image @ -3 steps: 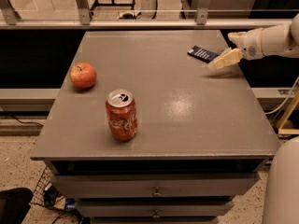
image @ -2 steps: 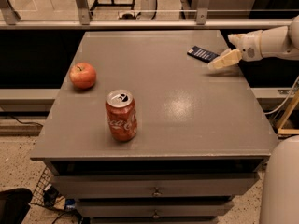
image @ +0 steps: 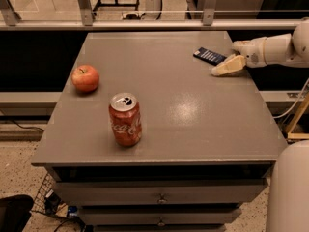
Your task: Move rxbar blueberry near coke can
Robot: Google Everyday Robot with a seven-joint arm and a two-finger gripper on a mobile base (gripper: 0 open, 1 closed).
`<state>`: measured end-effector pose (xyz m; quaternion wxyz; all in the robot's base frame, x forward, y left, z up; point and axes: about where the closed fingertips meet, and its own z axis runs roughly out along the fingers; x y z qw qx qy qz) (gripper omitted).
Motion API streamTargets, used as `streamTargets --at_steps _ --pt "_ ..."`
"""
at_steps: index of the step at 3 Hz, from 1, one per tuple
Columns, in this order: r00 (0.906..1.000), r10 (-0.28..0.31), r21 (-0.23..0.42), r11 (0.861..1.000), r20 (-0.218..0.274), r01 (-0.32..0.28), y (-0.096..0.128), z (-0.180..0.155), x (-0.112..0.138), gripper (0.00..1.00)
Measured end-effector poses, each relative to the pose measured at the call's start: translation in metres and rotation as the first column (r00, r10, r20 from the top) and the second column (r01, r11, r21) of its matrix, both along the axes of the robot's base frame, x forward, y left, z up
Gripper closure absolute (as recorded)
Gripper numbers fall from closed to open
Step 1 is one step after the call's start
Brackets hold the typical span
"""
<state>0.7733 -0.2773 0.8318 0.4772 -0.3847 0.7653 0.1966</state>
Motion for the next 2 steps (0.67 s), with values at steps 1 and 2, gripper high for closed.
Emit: streamTargets --at_steps 1,2 --pt "0.9984 0.022 0.023 1.0 -0.052 -0.021 0.012 -0.008 -0.001 0.0" --pt "0.996 0.043 0.024 0.999 -0.078 -0.041 0.024 -0.004 -0.003 0.16"
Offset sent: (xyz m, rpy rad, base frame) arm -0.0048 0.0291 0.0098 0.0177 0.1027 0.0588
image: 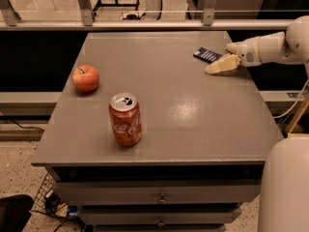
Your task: Move rxbar blueberry near coke can
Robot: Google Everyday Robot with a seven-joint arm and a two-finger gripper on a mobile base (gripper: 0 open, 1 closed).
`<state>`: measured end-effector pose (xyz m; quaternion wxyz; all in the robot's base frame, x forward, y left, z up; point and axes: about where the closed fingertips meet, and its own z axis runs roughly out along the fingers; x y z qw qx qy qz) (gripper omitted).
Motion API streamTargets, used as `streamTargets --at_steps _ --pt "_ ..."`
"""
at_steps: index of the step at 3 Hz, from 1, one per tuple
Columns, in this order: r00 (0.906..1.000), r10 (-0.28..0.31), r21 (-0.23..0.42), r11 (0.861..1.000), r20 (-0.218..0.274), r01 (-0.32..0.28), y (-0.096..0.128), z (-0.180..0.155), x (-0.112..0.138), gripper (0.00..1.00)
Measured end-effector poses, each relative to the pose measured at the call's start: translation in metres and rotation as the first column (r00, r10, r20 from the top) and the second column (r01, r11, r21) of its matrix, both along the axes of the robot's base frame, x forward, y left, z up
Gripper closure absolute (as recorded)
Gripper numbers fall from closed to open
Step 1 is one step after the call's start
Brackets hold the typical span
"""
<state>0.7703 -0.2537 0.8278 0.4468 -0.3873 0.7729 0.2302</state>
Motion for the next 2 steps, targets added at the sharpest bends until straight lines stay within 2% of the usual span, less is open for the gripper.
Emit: streamTargets --at_steps 1,2 --pt "1.0 0.004 0.002 1.0 -0.004 -0.004 0.003 -0.0027 0.0011 0.4" --pt "1.0 0.005 0.002 1.0 -0.004 -0.005 0.0033 0.0005 0.0012 0.72"
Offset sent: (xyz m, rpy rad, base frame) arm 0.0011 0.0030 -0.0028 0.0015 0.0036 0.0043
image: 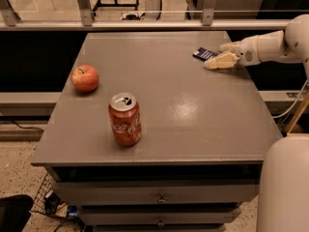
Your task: Move rxbar blueberry near coke can
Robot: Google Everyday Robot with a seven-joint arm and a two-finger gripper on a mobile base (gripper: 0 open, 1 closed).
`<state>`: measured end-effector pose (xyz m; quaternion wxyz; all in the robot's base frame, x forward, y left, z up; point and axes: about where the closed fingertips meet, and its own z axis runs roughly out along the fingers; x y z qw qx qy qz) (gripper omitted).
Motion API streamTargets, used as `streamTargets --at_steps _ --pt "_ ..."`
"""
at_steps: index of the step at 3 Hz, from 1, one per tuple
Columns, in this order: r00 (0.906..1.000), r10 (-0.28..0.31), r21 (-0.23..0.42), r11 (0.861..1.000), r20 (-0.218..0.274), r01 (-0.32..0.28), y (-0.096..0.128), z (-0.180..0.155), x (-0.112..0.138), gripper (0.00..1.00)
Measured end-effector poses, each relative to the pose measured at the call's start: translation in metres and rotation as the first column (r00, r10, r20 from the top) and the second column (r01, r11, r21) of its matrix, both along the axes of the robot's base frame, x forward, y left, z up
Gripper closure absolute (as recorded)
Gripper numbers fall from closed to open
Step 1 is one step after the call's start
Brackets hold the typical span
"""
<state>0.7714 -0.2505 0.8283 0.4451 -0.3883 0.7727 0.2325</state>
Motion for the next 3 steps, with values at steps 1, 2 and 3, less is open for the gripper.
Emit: streamTargets --at_steps 1,2,3 --pt "1.0 0.0 0.0 1.0 0.0 0.0 0.0 0.0033 0.0 0.94" --pt "1.0 0.0 0.0 1.0 0.0 0.0 0.0003 0.006 0.0001 1.0" --pt "1.0 0.001 0.0 1.0 0.0 -0.001 0.0004 0.0061 0.0001 1.0"
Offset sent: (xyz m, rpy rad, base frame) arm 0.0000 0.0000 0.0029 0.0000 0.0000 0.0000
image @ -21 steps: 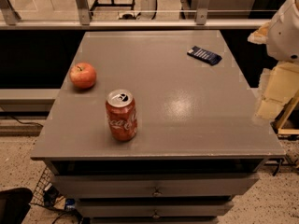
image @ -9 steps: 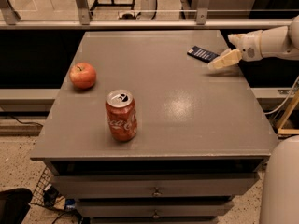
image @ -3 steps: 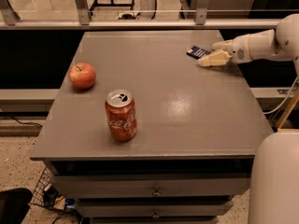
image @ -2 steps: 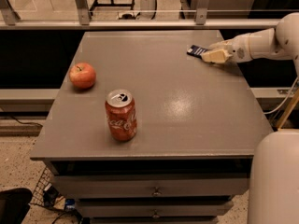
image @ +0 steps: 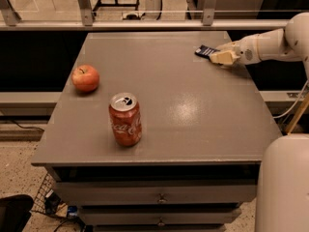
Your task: Move rxbar blueberry near coke can
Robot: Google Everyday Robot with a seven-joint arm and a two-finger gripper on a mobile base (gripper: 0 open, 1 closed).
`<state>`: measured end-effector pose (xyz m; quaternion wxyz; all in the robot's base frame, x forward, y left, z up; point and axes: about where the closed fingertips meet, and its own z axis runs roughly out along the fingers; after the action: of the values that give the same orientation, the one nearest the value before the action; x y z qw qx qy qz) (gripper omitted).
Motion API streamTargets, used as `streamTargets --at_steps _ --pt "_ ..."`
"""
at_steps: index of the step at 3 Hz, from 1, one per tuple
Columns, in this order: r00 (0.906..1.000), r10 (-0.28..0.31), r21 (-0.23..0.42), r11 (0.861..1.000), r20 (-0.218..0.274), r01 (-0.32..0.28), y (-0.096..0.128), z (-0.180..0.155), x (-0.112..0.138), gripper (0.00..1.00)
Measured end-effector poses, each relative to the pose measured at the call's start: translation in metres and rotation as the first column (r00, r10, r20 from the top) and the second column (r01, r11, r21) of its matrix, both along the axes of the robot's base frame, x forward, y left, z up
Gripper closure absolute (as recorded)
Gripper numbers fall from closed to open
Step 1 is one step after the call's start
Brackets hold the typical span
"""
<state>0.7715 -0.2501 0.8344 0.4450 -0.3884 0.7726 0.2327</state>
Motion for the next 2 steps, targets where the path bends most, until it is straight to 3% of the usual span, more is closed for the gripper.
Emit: streamTargets --at_steps 2 --pt "1.0 0.0 0.0 1.0 0.0 0.0 0.0 0.0001 -0.0001 1.0"
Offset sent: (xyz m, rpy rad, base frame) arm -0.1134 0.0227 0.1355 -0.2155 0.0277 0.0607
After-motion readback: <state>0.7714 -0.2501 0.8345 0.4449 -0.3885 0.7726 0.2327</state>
